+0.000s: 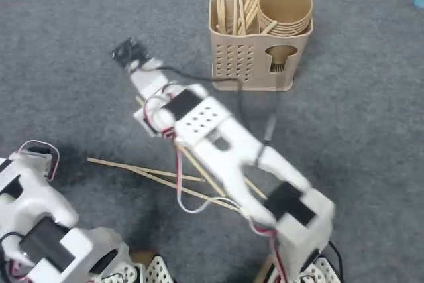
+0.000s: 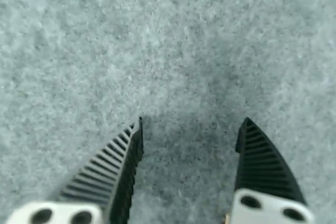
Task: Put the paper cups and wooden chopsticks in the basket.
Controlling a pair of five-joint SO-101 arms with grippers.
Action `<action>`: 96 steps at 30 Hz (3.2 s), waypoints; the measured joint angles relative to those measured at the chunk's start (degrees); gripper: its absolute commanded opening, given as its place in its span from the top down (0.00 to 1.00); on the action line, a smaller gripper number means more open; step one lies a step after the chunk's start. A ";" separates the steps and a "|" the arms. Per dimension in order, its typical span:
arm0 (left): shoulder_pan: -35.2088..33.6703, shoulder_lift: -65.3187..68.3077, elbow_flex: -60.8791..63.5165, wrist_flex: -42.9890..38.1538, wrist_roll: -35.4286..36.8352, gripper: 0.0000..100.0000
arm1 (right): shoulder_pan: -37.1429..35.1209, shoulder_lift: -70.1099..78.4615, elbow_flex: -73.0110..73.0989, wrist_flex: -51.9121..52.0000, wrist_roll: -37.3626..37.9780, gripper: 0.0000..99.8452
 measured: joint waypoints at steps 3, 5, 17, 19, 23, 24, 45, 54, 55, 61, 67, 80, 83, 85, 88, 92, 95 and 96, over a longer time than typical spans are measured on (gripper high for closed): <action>0.00 0.00 0.00 0.00 0.00 0.73 | 1.41 -8.88 0.00 6.07 -0.44 0.99; 0.00 0.00 0.00 0.00 0.00 0.73 | 2.11 -14.86 1.49 8.62 -0.62 0.99; 0.00 0.00 0.00 0.00 0.00 0.73 | 8.00 -55.74 45.01 -12.84 0.53 0.99; 0.00 0.00 0.00 0.00 0.00 0.73 | 10.55 -59.60 50.20 -19.78 1.32 0.99; 0.00 0.00 0.00 0.00 0.00 0.73 | 16.53 -61.71 52.13 -32.00 0.62 0.99; 0.00 0.00 0.00 0.00 0.00 0.73 | 17.67 -61.89 52.13 -34.99 -0.62 0.99; 0.00 0.00 0.00 0.00 0.00 0.73 | 27.52 -31.21 30.51 -87.12 -7.47 0.99; 0.79 0.00 0.00 0.00 0.00 0.73 | 30.33 1.41 -5.63 -81.23 -2.02 0.99; 0.88 0.00 0.00 0.00 0.00 0.73 | 30.42 4.04 -7.21 -80.97 -1.76 0.99; 0.88 0.00 0.00 0.00 0.00 0.73 | 30.51 8.70 -3.78 -80.70 -1.76 0.99; 0.88 0.00 0.00 0.00 0.00 0.73 | 30.59 4.31 11.16 -84.22 -1.76 0.93; 0.88 0.00 0.00 0.00 0.00 0.73 | 32.53 -23.38 18.20 -62.68 -7.56 0.80; 0.88 0.00 0.00 0.00 0.00 0.73 | 33.58 -31.30 18.20 -51.69 -8.70 0.80; 1.58 0.00 0.00 0.00 0.18 0.73 | 34.90 -37.19 18.20 -42.46 -8.97 0.80; 3.69 0.00 0.00 0.53 -2.37 0.73 | 37.89 -45.10 18.20 -25.67 -9.14 0.80; 6.42 0.00 0.00 1.49 -3.34 0.73 | 41.49 -52.48 23.30 -3.87 -9.14 0.80; 8.62 0.00 0.00 2.37 -3.60 0.73 | 45.45 -56.35 31.21 4.13 -9.14 0.80; 9.23 0.00 -0.26 3.34 -3.60 0.73 | 46.68 -57.67 34.55 5.01 -9.14 0.80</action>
